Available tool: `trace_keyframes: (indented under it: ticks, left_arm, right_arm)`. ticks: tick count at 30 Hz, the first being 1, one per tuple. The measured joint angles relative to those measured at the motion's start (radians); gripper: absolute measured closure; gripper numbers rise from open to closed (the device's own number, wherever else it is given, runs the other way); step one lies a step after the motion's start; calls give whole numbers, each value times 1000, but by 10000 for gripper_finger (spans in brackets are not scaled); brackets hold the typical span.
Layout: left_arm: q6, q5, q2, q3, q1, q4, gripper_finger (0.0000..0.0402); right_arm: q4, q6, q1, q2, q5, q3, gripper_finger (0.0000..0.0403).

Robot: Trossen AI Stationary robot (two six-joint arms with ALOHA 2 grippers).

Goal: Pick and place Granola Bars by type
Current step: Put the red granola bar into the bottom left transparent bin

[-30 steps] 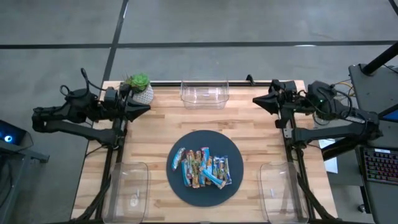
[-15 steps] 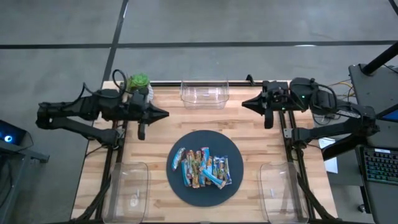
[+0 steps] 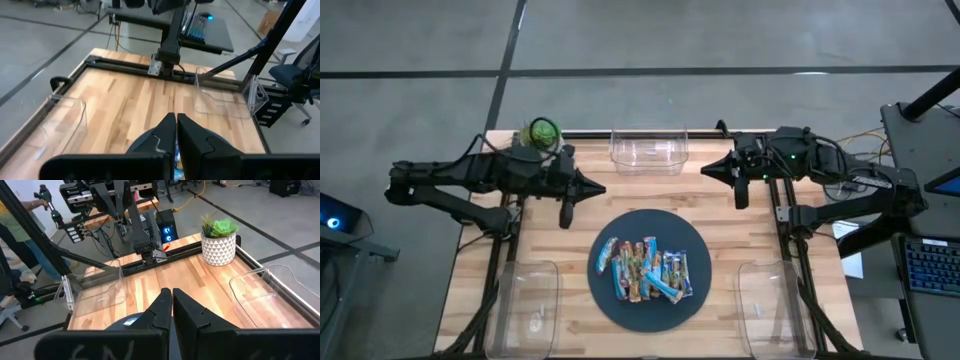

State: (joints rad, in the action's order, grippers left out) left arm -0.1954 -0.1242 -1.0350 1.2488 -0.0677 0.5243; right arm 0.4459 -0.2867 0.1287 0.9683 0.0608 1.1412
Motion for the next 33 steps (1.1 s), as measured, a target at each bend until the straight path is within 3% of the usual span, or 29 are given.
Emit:
trace_keyframes:
  ticks: [17, 33]
  left_arm:
    - [-42, -5, -106, -6, 0, -69, 401]
    - [-148, -4, -104, -4, 0, -57, 400]
  right_arm:
    - [-1, 0, 0, 100, -1, -1, 394]
    - [-1, 29, 0, 132, -1, -1, 394]
